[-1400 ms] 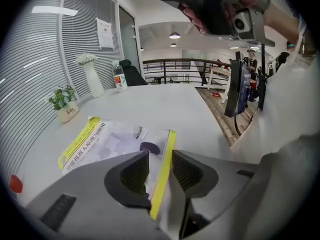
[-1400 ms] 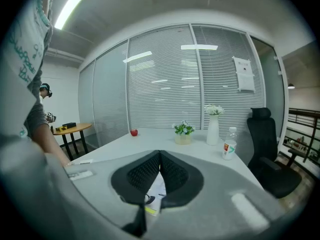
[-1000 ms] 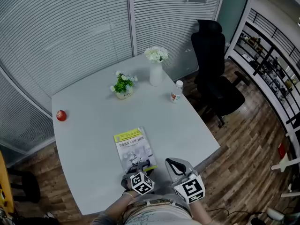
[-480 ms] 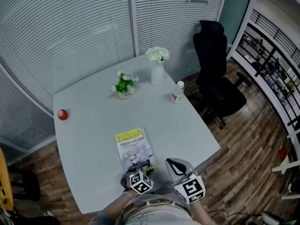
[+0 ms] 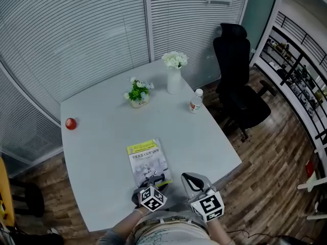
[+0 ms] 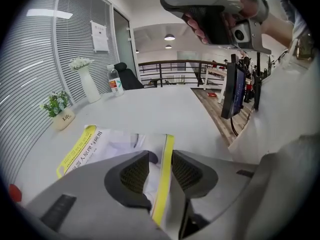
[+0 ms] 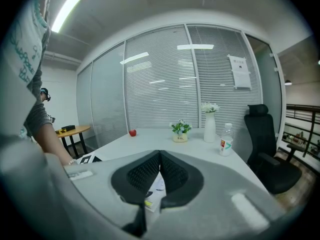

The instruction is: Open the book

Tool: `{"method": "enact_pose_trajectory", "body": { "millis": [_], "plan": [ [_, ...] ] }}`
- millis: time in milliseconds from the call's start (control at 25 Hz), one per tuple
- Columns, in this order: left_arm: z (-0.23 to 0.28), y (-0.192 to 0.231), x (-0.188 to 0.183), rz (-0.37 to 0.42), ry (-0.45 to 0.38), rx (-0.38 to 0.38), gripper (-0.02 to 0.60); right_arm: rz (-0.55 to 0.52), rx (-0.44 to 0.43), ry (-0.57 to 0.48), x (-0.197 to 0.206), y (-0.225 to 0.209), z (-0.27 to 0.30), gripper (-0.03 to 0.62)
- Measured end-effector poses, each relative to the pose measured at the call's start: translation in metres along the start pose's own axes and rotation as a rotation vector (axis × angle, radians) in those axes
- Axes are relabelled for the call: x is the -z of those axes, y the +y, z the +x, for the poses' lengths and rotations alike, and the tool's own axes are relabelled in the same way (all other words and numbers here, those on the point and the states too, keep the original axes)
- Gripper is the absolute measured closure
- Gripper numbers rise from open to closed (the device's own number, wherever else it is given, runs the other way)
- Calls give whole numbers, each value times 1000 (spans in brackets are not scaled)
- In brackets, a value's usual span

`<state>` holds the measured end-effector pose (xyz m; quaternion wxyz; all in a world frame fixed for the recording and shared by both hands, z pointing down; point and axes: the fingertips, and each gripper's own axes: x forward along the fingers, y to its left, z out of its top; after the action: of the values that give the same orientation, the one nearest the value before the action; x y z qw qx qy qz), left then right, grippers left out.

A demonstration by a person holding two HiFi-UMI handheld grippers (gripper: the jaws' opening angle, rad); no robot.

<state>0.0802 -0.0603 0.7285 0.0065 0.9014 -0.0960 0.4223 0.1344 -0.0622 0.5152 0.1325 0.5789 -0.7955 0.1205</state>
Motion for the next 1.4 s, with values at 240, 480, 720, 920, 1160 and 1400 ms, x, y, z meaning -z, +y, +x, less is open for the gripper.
{"method": "enact_pose_trajectory", "body": {
  "millis": [240,480,720,920,1160,1400],
  "plan": [
    [-7,-3,-4,1,-28,13,507,2,-5,2,0,0,0,591],
    [-11,0,-4,-125,-81,59,523,1,-8,5,2,0,2,591],
    [-13,1,-3,-183,-106,111,525,-2,-8,8,2,0,3,591],
    [-17,4,-6,-181,-118,92,525,-3,-9,8,-1,0,3,591],
    [-30,16,-7,-207,-190,11,565,-5,-11,11,0,1,4,591],
    [-43,28,-15,-358,-251,9,571,-7,-16,17,1,1,7,591]
  ]
}}
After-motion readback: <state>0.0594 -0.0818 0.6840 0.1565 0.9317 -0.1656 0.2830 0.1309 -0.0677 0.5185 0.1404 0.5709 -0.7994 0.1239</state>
